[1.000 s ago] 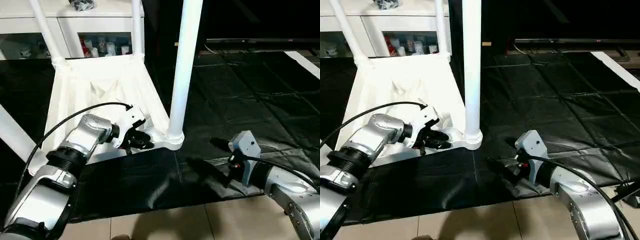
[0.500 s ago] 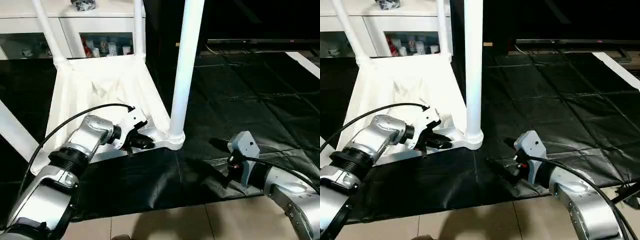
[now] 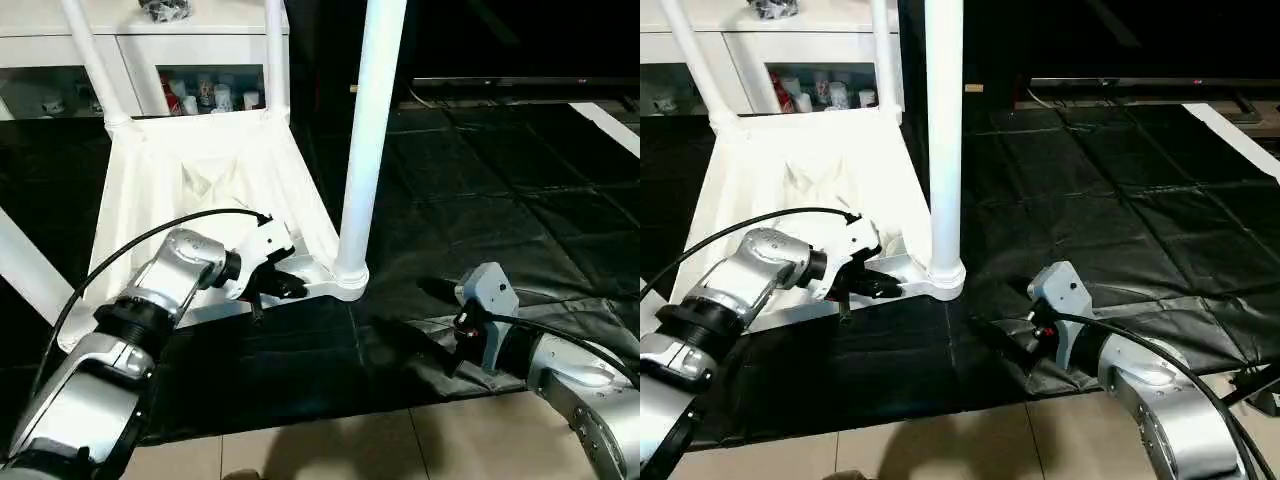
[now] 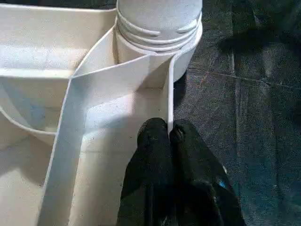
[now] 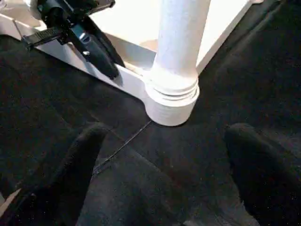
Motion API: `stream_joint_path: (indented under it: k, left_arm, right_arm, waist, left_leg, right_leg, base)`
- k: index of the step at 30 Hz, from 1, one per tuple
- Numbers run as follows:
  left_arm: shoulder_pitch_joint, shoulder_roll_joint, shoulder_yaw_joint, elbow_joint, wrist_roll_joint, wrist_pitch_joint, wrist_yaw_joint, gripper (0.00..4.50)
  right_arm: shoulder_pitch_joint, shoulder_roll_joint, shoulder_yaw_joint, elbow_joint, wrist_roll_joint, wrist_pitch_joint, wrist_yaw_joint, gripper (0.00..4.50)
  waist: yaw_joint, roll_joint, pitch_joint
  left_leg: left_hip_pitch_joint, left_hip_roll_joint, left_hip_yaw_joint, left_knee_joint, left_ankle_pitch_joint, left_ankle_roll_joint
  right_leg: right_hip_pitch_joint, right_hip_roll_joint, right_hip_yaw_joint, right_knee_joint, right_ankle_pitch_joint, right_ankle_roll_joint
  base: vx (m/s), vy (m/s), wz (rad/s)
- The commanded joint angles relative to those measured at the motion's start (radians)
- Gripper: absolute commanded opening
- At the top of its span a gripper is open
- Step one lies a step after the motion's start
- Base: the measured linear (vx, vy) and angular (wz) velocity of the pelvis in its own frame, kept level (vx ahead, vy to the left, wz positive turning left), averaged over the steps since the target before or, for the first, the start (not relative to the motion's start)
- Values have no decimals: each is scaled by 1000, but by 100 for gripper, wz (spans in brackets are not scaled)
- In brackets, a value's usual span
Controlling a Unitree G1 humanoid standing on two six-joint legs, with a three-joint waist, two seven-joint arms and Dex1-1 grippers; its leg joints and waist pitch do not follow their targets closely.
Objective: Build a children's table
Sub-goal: Rotate leg to tighten
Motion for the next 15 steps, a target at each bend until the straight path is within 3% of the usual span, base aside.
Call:
stream_joint_path:
  k: [1,3,8,15]
  left_arm:
    - [9,-4,-1,-20,13,-12,-1,3]
    - [7,-11,8,-18,3,15,-8,45]
    - [11,-15,12,-24,7,6,6,85]
    - [8,-16,20,-17,0,4,-9,85]
  right_arm:
    - [2,-8,8,7,10,-12,8,450]
    - [1,-8,9,7,10,-12,9,450]
    - [1,-9,11,5,10,-12,11,450]
    - [2,-9,13,1,13,-9,13,450]
  waist:
    - [3,6,-59]
    - [3,5,-59]
    - [4,5,-58]
    - [3,5,-58]
  left_leg:
    - [1,100,-31,-66,-55,83]
    - [2,99,-30,-65,-51,85]
    - [0,98,-30,-65,-56,82]
    - [1,98,-30,-66,-56,83]
  right_leg:
    - [50,-147,75,-76,103,-233]
    - [49,-147,75,-77,106,-235]
    - [50,-148,75,-80,83,-230]
    - [49,-147,76,-80,85,-228]
  base:
    - [0,0,0]
    - [0,0,0]
    - [0,0,0]
    - [0,0,0]
